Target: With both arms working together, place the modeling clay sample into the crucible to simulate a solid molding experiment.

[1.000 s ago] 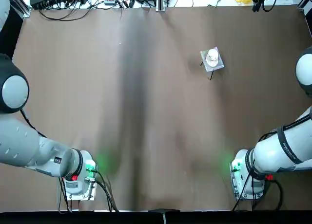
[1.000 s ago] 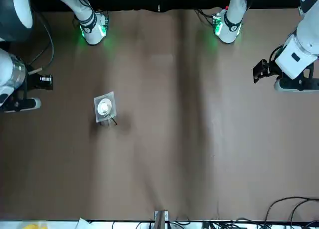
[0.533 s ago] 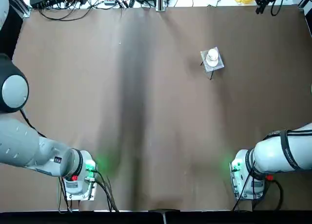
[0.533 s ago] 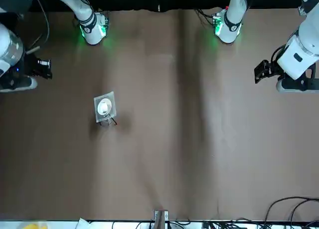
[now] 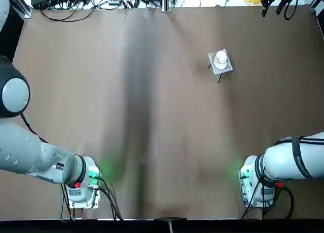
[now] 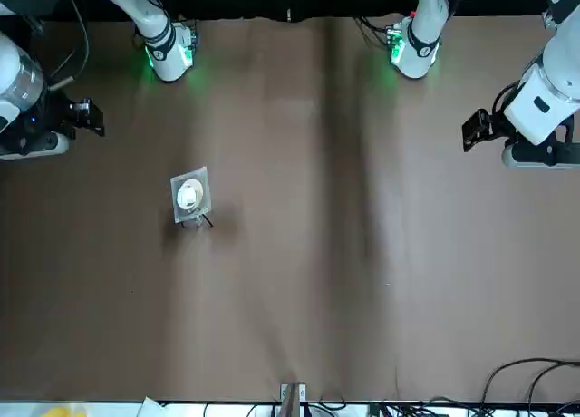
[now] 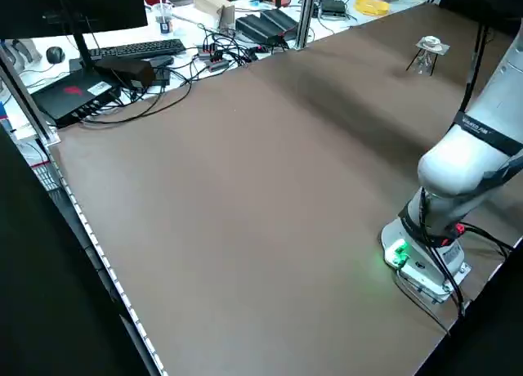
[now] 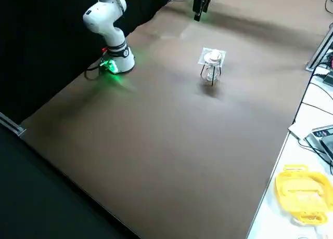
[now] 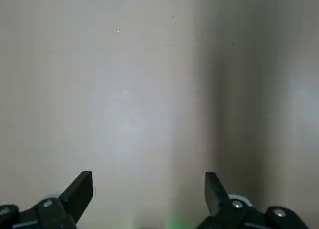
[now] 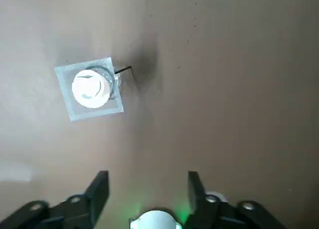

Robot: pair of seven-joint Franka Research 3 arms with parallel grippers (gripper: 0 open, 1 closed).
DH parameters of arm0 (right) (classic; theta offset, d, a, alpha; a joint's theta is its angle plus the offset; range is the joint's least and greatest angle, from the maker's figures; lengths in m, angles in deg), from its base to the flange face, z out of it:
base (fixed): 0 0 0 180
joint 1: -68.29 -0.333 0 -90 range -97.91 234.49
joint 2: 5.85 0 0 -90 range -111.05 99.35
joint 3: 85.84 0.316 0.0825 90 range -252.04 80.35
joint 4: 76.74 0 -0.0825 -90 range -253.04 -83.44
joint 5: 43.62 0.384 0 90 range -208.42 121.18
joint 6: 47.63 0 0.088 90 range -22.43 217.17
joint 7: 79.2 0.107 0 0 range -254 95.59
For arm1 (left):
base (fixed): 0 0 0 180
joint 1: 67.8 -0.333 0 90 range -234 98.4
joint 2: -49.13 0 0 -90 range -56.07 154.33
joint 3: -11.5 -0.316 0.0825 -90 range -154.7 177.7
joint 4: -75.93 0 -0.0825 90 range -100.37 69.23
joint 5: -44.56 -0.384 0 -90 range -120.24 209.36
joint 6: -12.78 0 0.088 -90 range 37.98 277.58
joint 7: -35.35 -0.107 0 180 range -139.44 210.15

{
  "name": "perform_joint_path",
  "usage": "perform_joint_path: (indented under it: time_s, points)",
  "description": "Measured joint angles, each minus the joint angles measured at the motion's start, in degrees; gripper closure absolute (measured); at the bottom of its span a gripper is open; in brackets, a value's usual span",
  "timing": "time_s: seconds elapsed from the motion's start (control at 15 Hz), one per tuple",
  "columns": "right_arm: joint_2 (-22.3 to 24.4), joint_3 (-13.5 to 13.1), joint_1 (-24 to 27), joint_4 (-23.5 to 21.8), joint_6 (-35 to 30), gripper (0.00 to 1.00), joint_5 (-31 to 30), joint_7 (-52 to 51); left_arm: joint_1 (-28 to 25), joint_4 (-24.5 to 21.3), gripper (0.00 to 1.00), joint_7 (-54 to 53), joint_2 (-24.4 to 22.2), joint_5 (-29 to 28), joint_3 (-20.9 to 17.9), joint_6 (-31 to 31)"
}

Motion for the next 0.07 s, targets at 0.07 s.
perform_joint_path:
  time_s: [0.07]
  points:
    - [0.0, -0.1, 0.0, -0.1, 0.2, 0.22, 0.6, 0.0, 0.0, 0.0, 0.01, 0.0, 0.0, 0.0, 0.0, 0.0]
